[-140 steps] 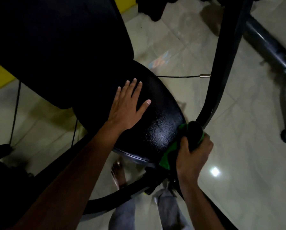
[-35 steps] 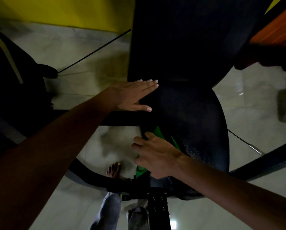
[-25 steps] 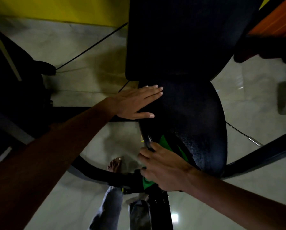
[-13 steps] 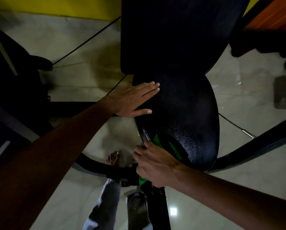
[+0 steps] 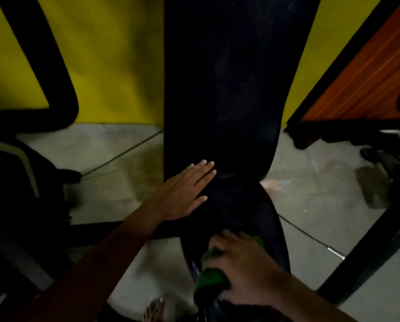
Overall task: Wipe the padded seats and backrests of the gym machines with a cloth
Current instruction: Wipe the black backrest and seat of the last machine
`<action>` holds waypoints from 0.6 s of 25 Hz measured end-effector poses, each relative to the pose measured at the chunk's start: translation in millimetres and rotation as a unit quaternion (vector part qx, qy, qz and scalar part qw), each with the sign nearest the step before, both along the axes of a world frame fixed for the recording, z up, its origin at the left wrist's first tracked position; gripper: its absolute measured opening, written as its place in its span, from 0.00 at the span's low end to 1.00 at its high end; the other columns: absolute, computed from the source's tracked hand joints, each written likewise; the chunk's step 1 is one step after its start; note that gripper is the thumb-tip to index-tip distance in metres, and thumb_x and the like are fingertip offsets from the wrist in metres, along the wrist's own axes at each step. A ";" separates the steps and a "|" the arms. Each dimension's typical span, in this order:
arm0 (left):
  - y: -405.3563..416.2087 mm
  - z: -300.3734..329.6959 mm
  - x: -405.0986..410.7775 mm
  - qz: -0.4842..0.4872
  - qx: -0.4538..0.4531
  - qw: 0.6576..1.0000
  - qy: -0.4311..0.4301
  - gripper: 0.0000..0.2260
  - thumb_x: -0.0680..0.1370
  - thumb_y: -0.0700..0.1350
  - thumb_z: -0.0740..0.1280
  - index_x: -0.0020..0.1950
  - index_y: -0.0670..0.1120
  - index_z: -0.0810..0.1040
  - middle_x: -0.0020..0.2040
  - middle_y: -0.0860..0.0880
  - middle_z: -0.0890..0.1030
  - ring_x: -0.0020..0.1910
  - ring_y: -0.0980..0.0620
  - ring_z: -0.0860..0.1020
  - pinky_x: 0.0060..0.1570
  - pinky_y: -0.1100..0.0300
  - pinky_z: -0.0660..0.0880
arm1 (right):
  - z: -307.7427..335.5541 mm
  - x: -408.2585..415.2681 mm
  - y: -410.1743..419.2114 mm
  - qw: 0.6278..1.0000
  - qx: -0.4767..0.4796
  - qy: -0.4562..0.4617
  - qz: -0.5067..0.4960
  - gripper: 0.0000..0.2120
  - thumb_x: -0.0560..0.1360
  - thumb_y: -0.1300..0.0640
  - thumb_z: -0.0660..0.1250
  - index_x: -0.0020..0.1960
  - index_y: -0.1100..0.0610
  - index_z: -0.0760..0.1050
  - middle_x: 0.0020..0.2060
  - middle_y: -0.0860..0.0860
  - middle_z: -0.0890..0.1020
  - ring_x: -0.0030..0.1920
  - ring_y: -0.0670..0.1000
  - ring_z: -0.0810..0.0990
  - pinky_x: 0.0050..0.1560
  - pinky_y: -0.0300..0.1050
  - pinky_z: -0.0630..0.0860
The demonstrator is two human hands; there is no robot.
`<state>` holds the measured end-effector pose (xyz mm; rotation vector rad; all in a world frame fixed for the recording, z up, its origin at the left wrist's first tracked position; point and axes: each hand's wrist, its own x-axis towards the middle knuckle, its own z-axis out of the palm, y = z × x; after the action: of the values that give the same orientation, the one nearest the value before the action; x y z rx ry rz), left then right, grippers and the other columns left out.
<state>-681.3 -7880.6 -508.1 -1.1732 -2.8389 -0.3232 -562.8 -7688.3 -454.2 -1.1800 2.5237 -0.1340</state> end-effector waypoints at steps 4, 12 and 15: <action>15.7 89.1 -51.1 0.052 0.058 0.996 0.044 0.25 0.79 0.49 0.54 0.75 0.40 0.62 0.76 0.43 0.60 0.76 0.47 0.56 0.73 0.54 0.55 | 72.6 -64.7 26.8 0.980 -0.068 0.105 -0.154 0.25 0.56 0.36 0.61 0.51 0.41 0.77 0.45 0.46 0.76 0.45 0.52 0.77 0.35 0.47 0.75; 26.3 200.1 -34.1 0.095 0.170 0.976 -0.093 0.29 0.76 0.60 0.50 0.72 0.47 0.68 0.70 0.51 0.70 0.73 0.55 0.62 0.69 0.65 0.60 | 189.9 -97.0 54.3 0.804 -0.344 0.006 -0.485 0.20 0.69 0.57 0.73 0.59 0.48 0.74 0.48 0.49 0.76 0.49 0.49 0.77 0.46 0.37 0.71; 23.6 255.8 -31.9 0.085 0.189 0.973 -0.104 0.32 0.74 0.63 0.47 0.73 0.48 0.66 0.72 0.53 0.67 0.73 0.59 0.59 0.68 0.71 0.55 | 236.9 -93.3 54.2 0.791 -0.375 0.002 -0.483 0.18 0.71 0.60 0.72 0.50 0.40 0.72 0.47 0.48 0.77 0.49 0.49 0.78 0.46 0.40 0.73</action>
<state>-713.2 -7857.0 -252.3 -0.8579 -2.8357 -0.9753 -656.2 -7634.1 -217.3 0.1145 2.8682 -1.4716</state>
